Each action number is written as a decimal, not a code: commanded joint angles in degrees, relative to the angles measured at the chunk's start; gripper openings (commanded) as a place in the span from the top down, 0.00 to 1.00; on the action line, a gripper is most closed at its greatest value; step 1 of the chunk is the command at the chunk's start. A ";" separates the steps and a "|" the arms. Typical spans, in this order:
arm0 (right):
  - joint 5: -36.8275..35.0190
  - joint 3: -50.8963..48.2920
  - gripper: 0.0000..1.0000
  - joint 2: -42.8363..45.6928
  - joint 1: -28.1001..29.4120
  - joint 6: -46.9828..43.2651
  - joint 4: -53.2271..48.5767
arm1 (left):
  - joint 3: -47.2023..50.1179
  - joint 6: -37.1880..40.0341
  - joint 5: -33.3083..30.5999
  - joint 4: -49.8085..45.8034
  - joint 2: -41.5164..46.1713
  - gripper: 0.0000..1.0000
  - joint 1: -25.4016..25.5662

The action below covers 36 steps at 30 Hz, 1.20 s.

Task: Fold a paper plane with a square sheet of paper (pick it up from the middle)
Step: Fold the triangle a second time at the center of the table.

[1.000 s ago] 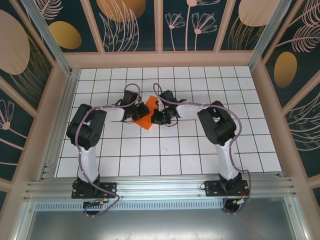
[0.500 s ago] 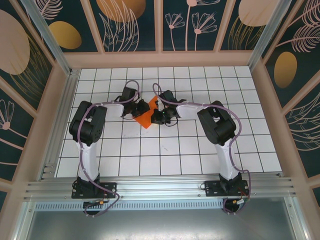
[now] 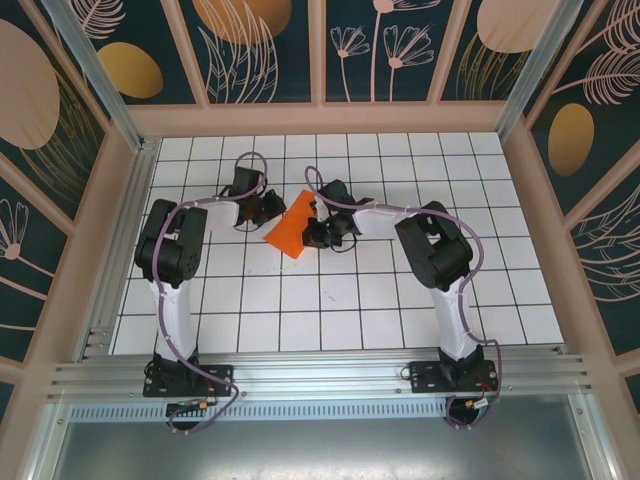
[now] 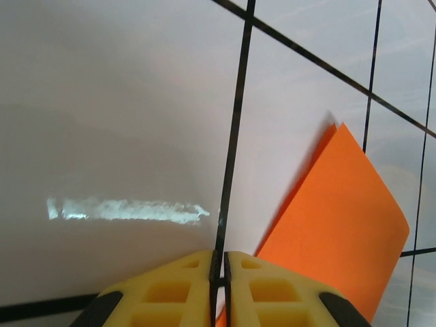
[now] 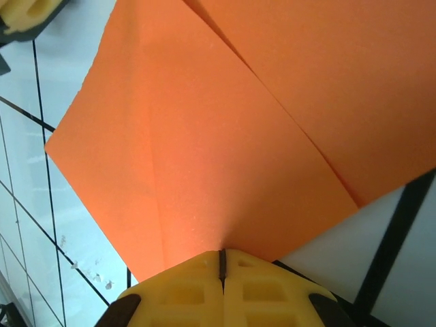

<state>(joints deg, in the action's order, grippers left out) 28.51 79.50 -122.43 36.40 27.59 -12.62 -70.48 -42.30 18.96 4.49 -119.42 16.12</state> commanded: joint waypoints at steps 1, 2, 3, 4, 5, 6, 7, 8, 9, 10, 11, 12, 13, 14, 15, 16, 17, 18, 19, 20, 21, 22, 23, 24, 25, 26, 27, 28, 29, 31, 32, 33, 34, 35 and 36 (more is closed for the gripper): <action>-5.51 0.01 0.98 -3.02 -1.75 -3.92 -10.31 | 2.61 1.70 -0.54 -1.84 4.89 0.85 0.05; -5.33 0.14 0.98 -3.24 -1.77 -5.06 -11.13 | 3.30 1.80 -0.58 -1.64 6.19 0.85 0.08; -5.31 0.13 0.98 -3.42 -1.78 -6.87 -12.15 | 4.06 2.00 -0.80 -1.51 7.59 0.84 0.12; -5.40 0.21 0.98 -3.53 -1.91 -8.95 -13.32 | 4.83 2.41 -0.68 -1.46 9.00 0.84 0.10; -5.33 0.30 0.98 -3.60 -2.09 -10.70 -14.17 | 5.59 2.72 -0.16 -1.27 10.03 0.84 0.11; -4.87 0.28 0.98 -3.57 -2.42 -12.60 -14.76 | 6.55 2.77 0.39 -0.96 11.30 0.83 0.19; -4.25 0.17 0.98 -3.35 -2.89 -14.29 -14.87 | 7.81 2.75 0.93 -0.45 12.43 0.83 0.44; -3.67 0.13 0.98 -3.13 -3.39 -15.41 -14.89 | 8.87 2.67 1.63 0.14 13.25 0.83 0.72; -2.47 0.13 0.98 -2.86 -4.01 -16.71 -14.70 | 10.07 2.42 2.61 0.71 13.97 0.83 1.06; -1.01 0.23 0.97 -2.70 -4.37 -17.94 -14.59 | 11.32 2.08 3.46 1.35 14.50 0.83 1.65; -0.24 0.55 0.97 -2.55 -4.63 -18.73 -14.70 | 12.13 1.84 4.01 1.81 14.75 0.83 2.16; 0.94 0.95 0.96 -2.46 -4.67 -20.13 -14.98 | 12.94 1.62 4.53 2.16 14.82 0.82 2.93; 1.96 1.55 0.95 -2.55 -4.64 -21.32 -15.55 | 13.49 1.57 4.89 2.40 14.62 0.82 3.69; 2.79 1.74 0.95 -2.50 -4.68 -22.24 -15.91 | 13.69 1.53 5.50 2.53 14.29 0.82 4.37; 3.77 1.89 0.95 -2.49 -4.67 -23.31 -16.05 | 13.70 1.57 6.25 2.71 13.69 0.83 5.09; 3.92 1.80 0.95 -2.38 -4.69 -23.83 -16.20 | 13.63 1.52 6.43 2.64 13.21 0.82 5.70; 4.05 1.71 0.94 -2.31 -4.67 -24.54 -16.38 | 13.32 1.52 6.23 2.39 12.55 0.83 6.22; 4.21 1.71 0.94 -2.35 -4.67 -25.38 -16.78 | 13.23 1.37 6.16 2.56 12.02 0.83 6.51; 3.99 1.63 0.94 -2.31 -4.70 -25.64 -16.80 | 13.19 1.20 6.18 2.98 11.65 0.83 6.60; 3.96 1.53 0.94 -2.34 -4.69 -25.68 -16.62 | 13.04 1.08 6.33 3.31 11.15 0.83 6.64; 4.47 1.44 0.94 -2.38 -4.69 -26.09 -16.57 | 12.55 1.06 6.11 3.19 10.56 0.83 6.64; 4.70 1.46 0.94 -2.48 -4.67 -26.27 -16.56 | 12.03 1.23 6.00 2.95 9.93 0.83 6.66; 4.79 1.49 0.94 -2.52 -4.67 -26.43 -16.49 | 11.29 1.47 6.00 2.53 8.99 0.83 6.72; 4.76 1.55 0.94 -2.47 -4.67 -26.66 -16.54 | 10.48 1.52 5.84 2.14 8.05 0.84 6.73; 4.59 1.54 0.94 -2.48 -4.67 -26.94 -16.62 | 9.84 1.63 5.75 1.90 7.32 0.84 6.73; 4.24 1.57 0.94 -2.46 -4.67 -27.05 -16.52 | 9.35 1.59 5.48 1.76 6.40 0.84 6.73; 4.40 1.58 0.94 -2.50 -4.71 -27.06 -16.56 | 8.85 1.51 5.06 1.60 5.77 0.85 6.73; 4.73 1.64 0.94 -2.46 -4.69 -27.21 -16.53 | 8.57 1.52 4.84 1.86 5.39 0.85 6.73; 4.88 1.62 0.94 -2.42 -4.75 -27.23 -16.45 | 8.17 1.45 4.89 2.07 4.89 0.85 6.73; 5.14 1.35 0.94 -2.37 -4.70 -27.08 -16.16 | 7.73 1.05 5.11 2.65 4.38 0.85 6.73; 5.16 1.31 0.94 -2.37 -4.73 -27.00 -15.96 | 7.63 0.84 5.22 2.95 4.28 0.85 6.73; 5.06 1.29 0.95 -2.45 -4.75 -26.79 -15.91 | 7.64 0.58 5.06 3.06 4.34 0.85 6.73; 5.07 1.27 0.95 -2.39 -4.75 -26.71 -15.85 | 7.64 0.45 4.67 2.87 4.37 0.85 6.73; 5.15 1.29 0.95 -2.26 -4.73 -26.49 -15.67 | 7.54 0.26 4.16 2.50 4.37 0.85 6.73; 5.38 1.09 0.95 -1.85 -4.74 -26.04 -15.07 | 7.33 0.07 3.52 1.88 4.29 0.85 6.74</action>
<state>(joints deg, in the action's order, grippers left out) 34.61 81.36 -122.48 31.79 2.02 -23.64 -61.84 -41.56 23.77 6.85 -114.17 23.09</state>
